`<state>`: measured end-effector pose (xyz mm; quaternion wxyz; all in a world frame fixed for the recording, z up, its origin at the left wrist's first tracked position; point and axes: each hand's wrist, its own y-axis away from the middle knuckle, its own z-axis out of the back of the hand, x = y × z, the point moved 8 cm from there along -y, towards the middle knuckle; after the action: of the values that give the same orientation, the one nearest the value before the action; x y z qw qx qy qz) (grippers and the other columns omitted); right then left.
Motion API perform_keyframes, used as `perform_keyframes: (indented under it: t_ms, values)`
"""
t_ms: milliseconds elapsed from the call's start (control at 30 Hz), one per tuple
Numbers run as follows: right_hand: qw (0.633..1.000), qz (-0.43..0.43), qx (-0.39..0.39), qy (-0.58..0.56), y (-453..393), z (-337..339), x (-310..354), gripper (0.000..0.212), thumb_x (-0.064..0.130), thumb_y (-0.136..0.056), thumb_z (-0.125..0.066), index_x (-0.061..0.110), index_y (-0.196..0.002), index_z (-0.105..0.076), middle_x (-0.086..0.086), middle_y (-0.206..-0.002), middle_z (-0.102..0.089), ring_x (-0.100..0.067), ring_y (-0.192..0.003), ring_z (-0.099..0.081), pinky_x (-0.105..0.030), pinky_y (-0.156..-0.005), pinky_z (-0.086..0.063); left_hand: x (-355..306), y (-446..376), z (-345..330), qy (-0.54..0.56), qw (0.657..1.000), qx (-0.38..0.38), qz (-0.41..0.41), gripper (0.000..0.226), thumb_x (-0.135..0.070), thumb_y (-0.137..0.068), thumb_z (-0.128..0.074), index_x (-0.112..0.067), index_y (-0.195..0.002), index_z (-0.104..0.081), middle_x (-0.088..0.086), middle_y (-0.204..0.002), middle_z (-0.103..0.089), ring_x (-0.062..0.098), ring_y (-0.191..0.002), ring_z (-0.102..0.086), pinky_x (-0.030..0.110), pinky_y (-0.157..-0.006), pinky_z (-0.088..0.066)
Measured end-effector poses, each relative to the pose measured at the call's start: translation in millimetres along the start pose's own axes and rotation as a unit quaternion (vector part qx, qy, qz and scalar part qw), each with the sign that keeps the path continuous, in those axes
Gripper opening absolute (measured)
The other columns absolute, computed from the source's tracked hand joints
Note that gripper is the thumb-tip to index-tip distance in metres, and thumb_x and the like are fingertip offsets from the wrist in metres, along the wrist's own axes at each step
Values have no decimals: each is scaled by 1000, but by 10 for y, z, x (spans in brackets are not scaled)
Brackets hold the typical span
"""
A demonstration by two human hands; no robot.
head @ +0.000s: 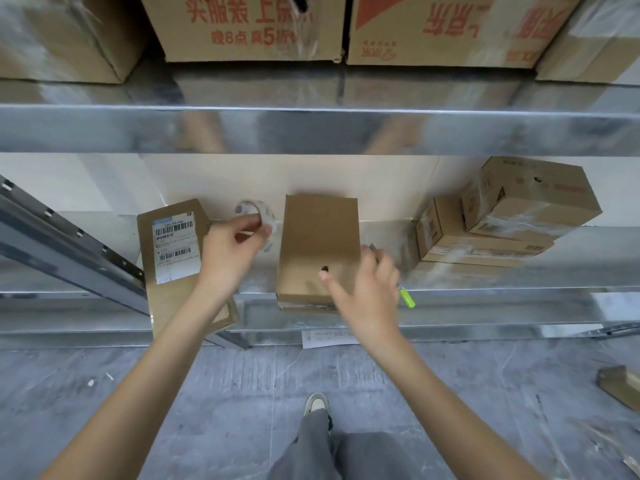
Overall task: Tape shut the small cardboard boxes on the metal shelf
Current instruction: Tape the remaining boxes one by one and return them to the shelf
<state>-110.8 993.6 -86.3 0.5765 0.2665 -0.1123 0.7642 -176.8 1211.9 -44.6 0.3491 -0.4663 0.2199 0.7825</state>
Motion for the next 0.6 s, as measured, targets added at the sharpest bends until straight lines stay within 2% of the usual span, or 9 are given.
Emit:
perform_keyframes:
  t_ms: [67, 133, 233, 300, 367, 433, 500, 600]
  values:
    - [993, 51, -20, 101, 18, -184, 259, 103, 79, -79, -35, 5, -149, -23, -18, -153, -20, -34, -141, -18, -49, -112, -21, 96, -128, -4, -100, 995, -6, -27, 12, -16, -91, -63, -11, -86, -73, -1, -78, -68, 9, -69, -61, 22, -65, -41]
    - [986, 75, -29, 144, -19, -380, 495, 117, 87, -71, -24, 0, -149, -22, -21, -156, -18, -38, -143, -17, -55, -114, -16, 186, -234, -68, -160, 986, -4, -43, 23, -13, -91, -59, -4, -72, -65, 7, -74, -67, 23, -71, -60, 29, -63, -39]
    - [980, 69, 28, 186, -103, -704, 600, 120, 84, -73, -37, -4, -150, -12, -25, -158, -9, -42, -146, -6, -63, -114, -1, 316, -352, -202, -252, 967, 0, -35, 38, -14, -92, -52, -8, -55, -43, 10, -64, -50, 30, -67, -48, 35, -55, -30]
    - [975, 72, 38, 207, -97, -784, 559, 113, 73, -76, -46, -5, -150, -10, -27, -158, -7, -42, -146, -2, -65, -113, 2, 433, -425, -278, -295, 955, 9, -6, 37, -15, -93, -47, -11, -58, -37, 13, -72, -50, 30, -72, -47, 34, -59, -30]
    - [973, 87, 47, 207, -60, -785, 477, 108, 63, -75, -50, -4, -150, -9, -24, -159, -5, -40, -147, 1, -65, -112, 6, 525, -502, -332, -331, 943, 23, 6, 30, -15, -96, -45, -5, -68, -51, 19, -89, -60, 34, -86, -55, 37, -71, -39]
    - [969, 124, 69, 200, -8, -763, 365, 105, 55, -75, -54, 0, -151, -6, -18, -160, 1, -34, -148, 7, -66, -110, 11, 610, -568, -388, -371, 928, 45, 13, 25, -16, -97, -47, 1, -88, -64, 19, -103, -64, 36, -101, -59, 37, -81, -43]
    - [964, 167, 93, 186, 28, -691, 219, 102, 45, -76, -57, 7, -153, -1, -8, -162, 7, -26, -148, 12, -65, -110, 13, 662, -606, -443, -387, 920, 58, 14, 20, -11, -95, -48, 0, -94, -65, 20, -105, -65, 37, -101, -60, 39, -75, -44]
    - [957, 194, 119, 179, -1, -489, -13, 97, 35, -80, -57, 19, -155, 2, 7, -162, 9, -16, -148, 15, -61, -113, 12, 724, -660, -493, -366, 928, 64, 10, 20, -5, -92, -47, -2, -91, -66, 19, -102, -64, 40, -96, -60, 38, -68, -43]
